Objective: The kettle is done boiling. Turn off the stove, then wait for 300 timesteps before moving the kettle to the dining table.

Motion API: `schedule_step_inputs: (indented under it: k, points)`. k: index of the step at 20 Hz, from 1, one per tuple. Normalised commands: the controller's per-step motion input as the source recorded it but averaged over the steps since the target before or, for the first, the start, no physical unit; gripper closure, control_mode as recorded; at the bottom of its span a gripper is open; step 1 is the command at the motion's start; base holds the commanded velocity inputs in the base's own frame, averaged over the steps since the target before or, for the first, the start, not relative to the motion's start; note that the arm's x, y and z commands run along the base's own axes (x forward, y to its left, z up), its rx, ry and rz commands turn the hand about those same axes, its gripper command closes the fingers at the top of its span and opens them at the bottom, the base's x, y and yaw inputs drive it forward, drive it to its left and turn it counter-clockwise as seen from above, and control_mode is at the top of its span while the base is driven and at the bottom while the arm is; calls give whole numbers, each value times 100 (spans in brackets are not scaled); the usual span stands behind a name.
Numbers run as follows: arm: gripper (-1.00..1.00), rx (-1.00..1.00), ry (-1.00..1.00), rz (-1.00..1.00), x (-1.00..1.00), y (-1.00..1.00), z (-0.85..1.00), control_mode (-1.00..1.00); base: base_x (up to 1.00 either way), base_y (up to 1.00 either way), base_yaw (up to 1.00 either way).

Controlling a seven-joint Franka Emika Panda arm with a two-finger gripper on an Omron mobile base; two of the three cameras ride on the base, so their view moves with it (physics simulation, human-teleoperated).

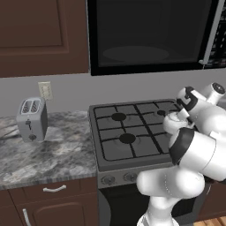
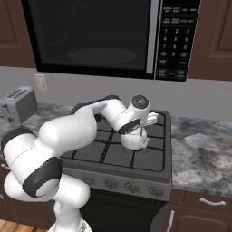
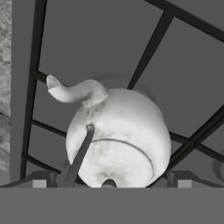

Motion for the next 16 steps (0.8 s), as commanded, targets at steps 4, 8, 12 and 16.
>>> schedule_step_inputs:
  k: [4, 8, 12, 16]
  points:
    - [-100, 0, 0, 0, 20, 7, -9, -100, 0, 0, 0]
    - [-100, 0, 0, 0, 19, 0, -11, -100, 0, 0, 0]
    - [-100, 0, 0, 0, 15, 0, -10, -100, 0, 0, 0]
    - [-100, 0, 0, 0, 8, 0, -11, -100, 0, 0, 0]
